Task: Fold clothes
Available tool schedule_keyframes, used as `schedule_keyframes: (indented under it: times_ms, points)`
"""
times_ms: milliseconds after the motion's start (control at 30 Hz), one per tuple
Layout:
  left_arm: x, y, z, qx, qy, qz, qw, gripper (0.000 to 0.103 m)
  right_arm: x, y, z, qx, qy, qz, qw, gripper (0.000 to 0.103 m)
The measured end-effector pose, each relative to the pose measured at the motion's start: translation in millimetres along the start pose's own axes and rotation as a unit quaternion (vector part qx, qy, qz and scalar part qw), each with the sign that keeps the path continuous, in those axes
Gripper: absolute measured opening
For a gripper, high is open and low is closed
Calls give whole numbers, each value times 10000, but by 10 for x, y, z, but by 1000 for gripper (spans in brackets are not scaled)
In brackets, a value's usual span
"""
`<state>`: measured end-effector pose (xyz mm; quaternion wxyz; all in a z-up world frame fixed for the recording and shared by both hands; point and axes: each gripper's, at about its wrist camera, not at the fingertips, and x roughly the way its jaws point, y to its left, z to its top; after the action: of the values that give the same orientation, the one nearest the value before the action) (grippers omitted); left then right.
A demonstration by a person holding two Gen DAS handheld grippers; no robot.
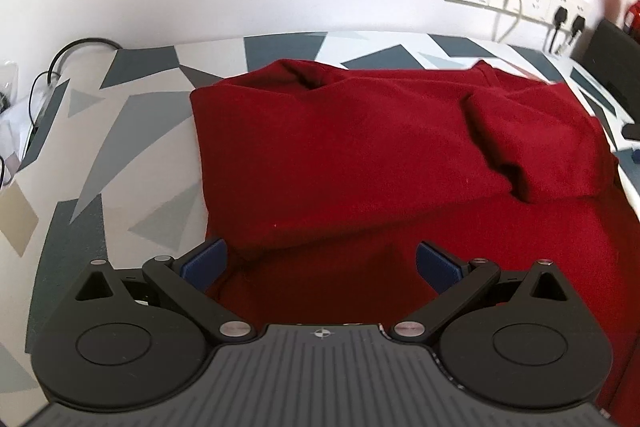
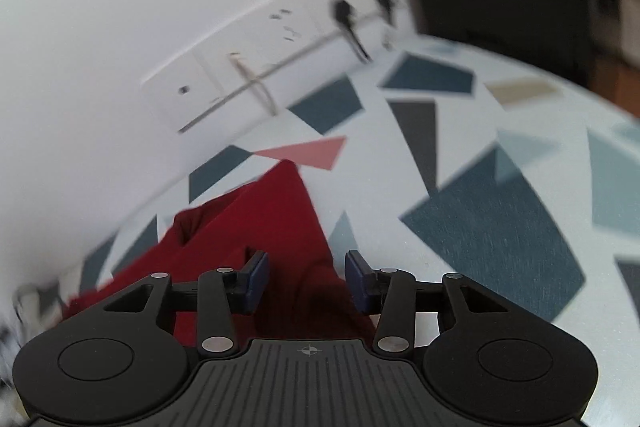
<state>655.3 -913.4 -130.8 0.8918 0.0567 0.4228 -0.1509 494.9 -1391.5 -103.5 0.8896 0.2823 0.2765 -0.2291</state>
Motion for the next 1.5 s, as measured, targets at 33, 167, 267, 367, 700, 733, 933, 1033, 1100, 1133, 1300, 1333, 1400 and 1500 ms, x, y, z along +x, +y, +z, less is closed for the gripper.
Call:
schedule_keyframes:
  times_ms: [33, 167, 267, 367, 700, 733, 933, 1033, 1100, 1133, 1300, 1333, 1400, 1500]
  points:
    - [2, -10, -1, 54, 13, 15, 10000, 102, 10, 74, -33, -274, -62, 47, 9996, 40]
    - [-3, -12, 20, 33, 46, 25, 10000, 102, 218, 376, -102, -807, 63, 352, 9961, 40]
    - [-35, -2, 18, -9, 37, -40, 10000, 102, 371, 425, -45, -662, 288, 236, 9971, 9]
    - [-77, 33, -4, -93, 24, -100, 9999, 102, 408, 456, 67, -229, 475, 517, 9973, 2]
    - [-338, 238, -79, -599, -46, -375, 9975, 102, 604, 1867, 220, -35, 1700, 3121, 9347, 8]
    - [-367, 259, -79, -665, -75, -455, 9967, 102, 649, 1996, 177, -48, 1841, 3220, 9287, 19]
    - [-460, 383, -27, -961, -207, -849, 9915, 102, 758, 2089, 92, 42, 1973, 3052, 9316, 33]
    - [-417, 461, 11, -1248, -170, -1035, 9866, 102, 751, 1682, 130, 265, 1880, 2604, 9466, 33]
    - [-359, 532, 46, -1597, -79, -1241, 9793, 102, 736, 1354, 133, 404, 1831, 2299, 9550, 32]
    - [-326, 558, 62, -1790, -26, -1437, 9733, 99, 723, 1160, 144, 529, 1808, 2142, 9584, 32]
    - [-78, 538, 124, -2503, 480, -2519, 9336, 79, 510, 343, 59, 1219, 1639, 1544, 9667, 32]
    - [-25, 512, 133, -2570, 565, -2509, 9316, 79, 463, 212, 13, 1340, 1611, 1482, 9665, 32]
    - [47, 474, 148, -2587, 612, -2297, 9363, 79, 385, -5, -41, 1582, 1573, 1378, 9650, 32]
    - [161, 468, 150, -2693, 720, -2086, 9374, 62, 279, -275, -86, 1876, 1516, 1272, 9621, 33]
